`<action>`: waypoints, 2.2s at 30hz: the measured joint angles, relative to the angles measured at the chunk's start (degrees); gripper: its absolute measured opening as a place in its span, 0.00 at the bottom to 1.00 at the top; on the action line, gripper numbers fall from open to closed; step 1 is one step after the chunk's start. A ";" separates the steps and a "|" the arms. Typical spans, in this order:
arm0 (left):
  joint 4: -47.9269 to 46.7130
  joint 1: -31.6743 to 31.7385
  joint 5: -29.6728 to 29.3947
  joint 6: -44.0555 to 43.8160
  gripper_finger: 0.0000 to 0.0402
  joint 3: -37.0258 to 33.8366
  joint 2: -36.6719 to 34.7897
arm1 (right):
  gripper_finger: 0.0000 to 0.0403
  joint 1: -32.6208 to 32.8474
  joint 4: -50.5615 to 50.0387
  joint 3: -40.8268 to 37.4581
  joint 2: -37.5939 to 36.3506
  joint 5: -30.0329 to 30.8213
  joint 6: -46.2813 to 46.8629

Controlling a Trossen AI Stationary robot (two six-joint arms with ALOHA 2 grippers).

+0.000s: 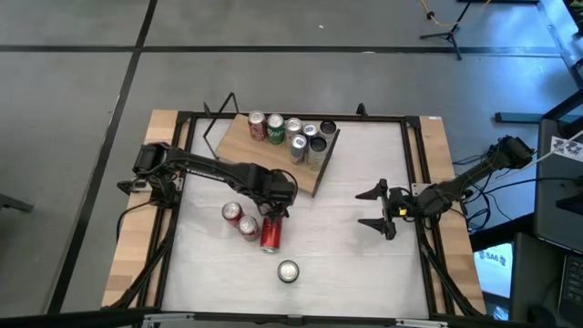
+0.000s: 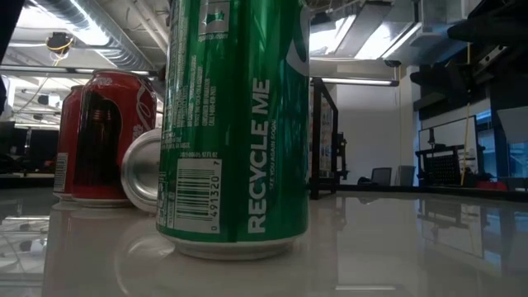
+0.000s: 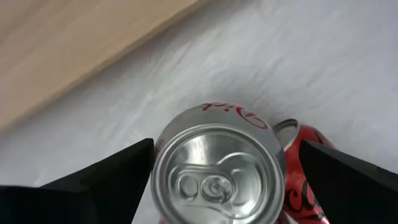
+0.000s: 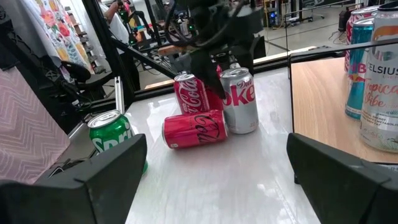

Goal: Place canned beverage on shelf
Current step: Put the silver soda can on the shelf aligned with the other silver soda can

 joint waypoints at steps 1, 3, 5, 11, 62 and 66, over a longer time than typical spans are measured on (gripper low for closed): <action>-0.02 0.00 0.05 -0.39 0.96 0.00 0.26 | 0.95 -0.01 0.00 0.00 0.01 0.00 0.00; -0.02 0.00 0.33 -0.50 0.96 0.00 0.55 | 0.95 0.00 -0.02 0.00 0.01 0.01 0.00; -0.02 0.00 0.31 -0.74 0.96 0.00 0.76 | 0.95 0.01 -0.10 -0.02 0.01 0.00 0.00; -0.06 0.04 0.18 -3.38 0.87 0.00 0.80 | 0.95 0.01 -1.20 -0.02 0.01 0.00 0.00; 4.57 2.45 3.97 49.82 0.82 -0.04 0.89 | 0.95 -19.98 7.00 -0.04 0.38 -18.69 -9.47; 4.59 2.45 3.82 49.78 0.82 -0.04 0.89 | 0.95 -24.37 4.11 -0.04 -0.59 -23.39 -9.45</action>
